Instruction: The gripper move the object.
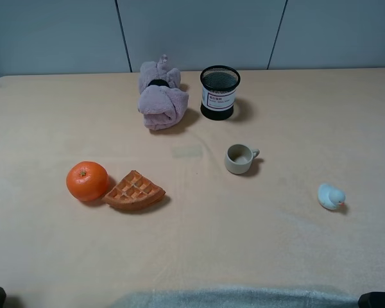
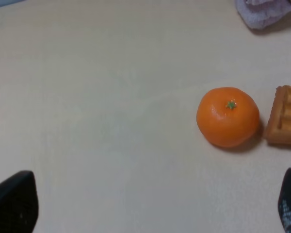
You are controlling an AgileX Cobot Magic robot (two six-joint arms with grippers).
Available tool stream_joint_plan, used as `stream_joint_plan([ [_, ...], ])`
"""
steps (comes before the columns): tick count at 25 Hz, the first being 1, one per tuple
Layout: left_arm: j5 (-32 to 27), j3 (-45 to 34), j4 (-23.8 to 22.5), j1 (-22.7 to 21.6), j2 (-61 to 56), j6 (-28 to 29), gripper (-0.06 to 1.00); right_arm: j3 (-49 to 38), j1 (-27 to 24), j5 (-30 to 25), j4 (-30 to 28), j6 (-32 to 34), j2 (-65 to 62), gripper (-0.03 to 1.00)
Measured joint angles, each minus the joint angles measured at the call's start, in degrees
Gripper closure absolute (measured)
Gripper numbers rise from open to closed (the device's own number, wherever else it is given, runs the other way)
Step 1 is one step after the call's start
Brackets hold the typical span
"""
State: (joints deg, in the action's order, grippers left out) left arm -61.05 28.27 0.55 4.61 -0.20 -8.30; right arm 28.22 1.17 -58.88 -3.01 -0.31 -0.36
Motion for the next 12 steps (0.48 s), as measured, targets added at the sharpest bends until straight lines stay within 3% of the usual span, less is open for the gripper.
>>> stream_joint_plan([
  [12, 0.0, 0.0, 0.0, 0.0, 0.0, 0.0, -0.05, 0.0, 0.0, 0.0, 0.0, 0.0, 0.0, 0.28],
])
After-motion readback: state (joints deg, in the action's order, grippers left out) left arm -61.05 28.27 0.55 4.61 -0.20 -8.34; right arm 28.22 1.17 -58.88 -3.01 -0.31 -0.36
